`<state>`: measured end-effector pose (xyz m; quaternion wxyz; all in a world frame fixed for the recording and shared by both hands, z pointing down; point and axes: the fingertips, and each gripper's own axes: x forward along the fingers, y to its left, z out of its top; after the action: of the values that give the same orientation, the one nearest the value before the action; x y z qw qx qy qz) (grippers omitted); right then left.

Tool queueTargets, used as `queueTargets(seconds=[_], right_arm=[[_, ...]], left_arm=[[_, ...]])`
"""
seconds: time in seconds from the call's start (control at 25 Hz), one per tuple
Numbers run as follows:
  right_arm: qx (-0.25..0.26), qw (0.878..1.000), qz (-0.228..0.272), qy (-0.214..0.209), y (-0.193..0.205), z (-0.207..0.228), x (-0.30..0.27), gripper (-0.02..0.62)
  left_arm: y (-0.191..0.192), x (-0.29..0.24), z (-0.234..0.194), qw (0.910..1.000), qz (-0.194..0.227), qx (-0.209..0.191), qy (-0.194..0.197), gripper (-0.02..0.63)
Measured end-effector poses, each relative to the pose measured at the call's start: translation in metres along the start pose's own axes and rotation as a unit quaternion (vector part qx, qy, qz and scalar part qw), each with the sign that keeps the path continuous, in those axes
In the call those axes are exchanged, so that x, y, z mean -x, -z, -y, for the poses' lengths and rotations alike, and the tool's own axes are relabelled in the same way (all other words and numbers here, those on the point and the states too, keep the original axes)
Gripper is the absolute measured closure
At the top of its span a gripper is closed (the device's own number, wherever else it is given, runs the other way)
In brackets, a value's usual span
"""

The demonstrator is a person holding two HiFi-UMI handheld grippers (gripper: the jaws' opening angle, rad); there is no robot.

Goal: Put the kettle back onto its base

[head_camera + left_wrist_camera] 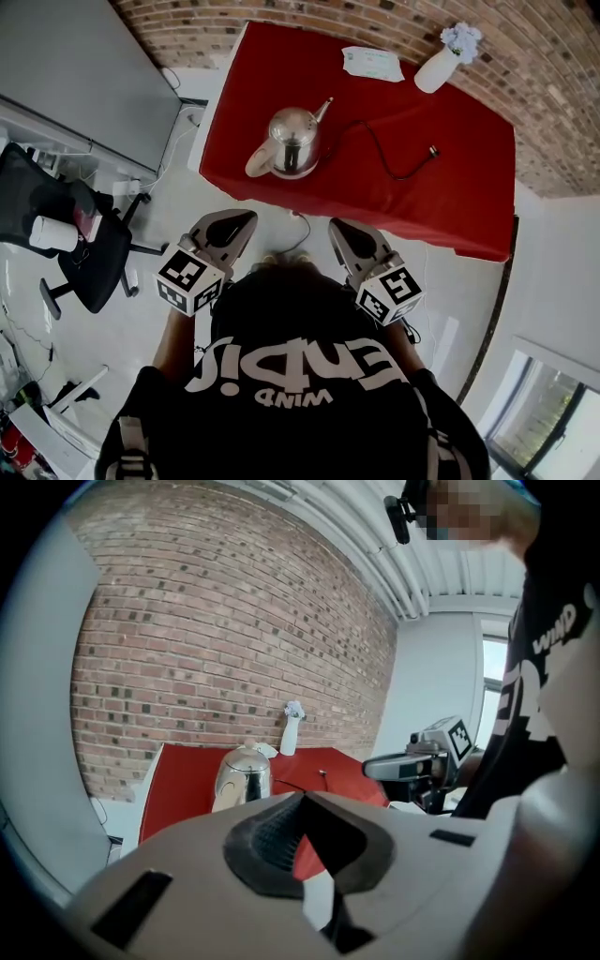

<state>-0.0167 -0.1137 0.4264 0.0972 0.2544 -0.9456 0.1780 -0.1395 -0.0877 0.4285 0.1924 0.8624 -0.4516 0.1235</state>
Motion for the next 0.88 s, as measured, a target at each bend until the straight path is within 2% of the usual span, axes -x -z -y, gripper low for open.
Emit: queueTargets(seconds=[0.36, 0.88], right_arm=[[0.018, 1.0, -0.004, -0.018, -0.0029, -0.0063, -0.004, 0.572], [0.02, 1.0, -0.004, -0.016, -0.0043, -0.0037, -0.0015, 0.572]], left_arm=[[-0.0016, 0.0005, -0.0019, 0.9999, 0.002, 0.01, 0.007, 0.598], [-0.0001, -0.0065, 0.0, 0.9998, -0.007, 0.012, 0.014, 0.598]])
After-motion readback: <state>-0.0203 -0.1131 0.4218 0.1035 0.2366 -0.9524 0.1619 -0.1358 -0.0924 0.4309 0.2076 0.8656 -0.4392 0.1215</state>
